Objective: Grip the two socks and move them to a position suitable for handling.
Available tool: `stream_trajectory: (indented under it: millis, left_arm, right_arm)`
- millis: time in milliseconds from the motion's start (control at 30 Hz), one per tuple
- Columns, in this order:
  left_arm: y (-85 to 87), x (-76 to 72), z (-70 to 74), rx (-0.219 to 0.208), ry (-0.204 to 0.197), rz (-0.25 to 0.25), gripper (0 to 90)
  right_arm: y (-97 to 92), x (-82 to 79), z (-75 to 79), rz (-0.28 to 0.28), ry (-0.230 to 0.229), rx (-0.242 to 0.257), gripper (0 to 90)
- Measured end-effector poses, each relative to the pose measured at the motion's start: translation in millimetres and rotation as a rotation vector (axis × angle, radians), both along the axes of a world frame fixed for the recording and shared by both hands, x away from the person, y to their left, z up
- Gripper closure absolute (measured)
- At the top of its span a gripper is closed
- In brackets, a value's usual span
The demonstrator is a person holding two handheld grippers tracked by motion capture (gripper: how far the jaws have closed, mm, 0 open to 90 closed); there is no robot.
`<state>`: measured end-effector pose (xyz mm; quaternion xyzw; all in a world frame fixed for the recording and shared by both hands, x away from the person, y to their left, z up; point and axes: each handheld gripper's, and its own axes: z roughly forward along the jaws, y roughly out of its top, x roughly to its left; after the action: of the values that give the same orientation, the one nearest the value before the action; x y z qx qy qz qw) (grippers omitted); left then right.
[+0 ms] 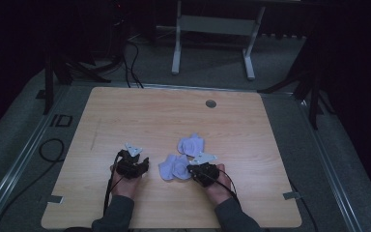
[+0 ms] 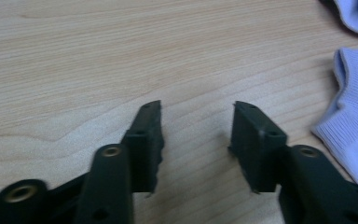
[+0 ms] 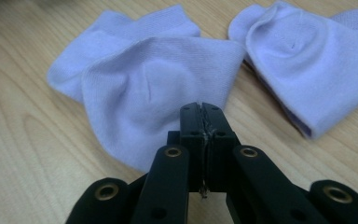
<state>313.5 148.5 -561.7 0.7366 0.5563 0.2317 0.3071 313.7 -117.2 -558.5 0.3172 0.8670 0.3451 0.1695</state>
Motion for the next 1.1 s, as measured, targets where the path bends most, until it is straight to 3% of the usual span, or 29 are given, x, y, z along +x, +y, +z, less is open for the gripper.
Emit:
stream_trajectory:
  millis: [233, 467, 767, 933, 1100]
  left_arm:
    - [-1.5, -4.6, 3.3, -0.071, -0.001, -0.055, 70.8]
    - [-15.8, -17.6, 8.3, -0.151, -0.019, -0.187, 85.0]
    - [-42.3, -24.9, 2.4, -0.167, -0.009, -0.316, 89.2]
    - [-48.1, -24.4, -2.8, -0.136, 0.015, -0.326, 89.3]
    - [-47.2, -22.9, -3.3, -0.143, 0.025, -0.328, 89.3]
  right_arm:
    - [-0.4, -7.6, -1.0, -0.002, -0.003, 0.008, 86.7]
    - [1.9, -12.2, -0.9, -0.009, -0.010, -0.002, 86.3]
    - [3.5, -15.3, -1.0, -0.004, -0.020, -0.012, 86.1]
    - [4.5, -16.2, -0.3, 0.002, -0.019, -0.021, 86.0]
    - [4.3, -15.1, 1.6, 0.000, -0.001, -0.014, 80.9]
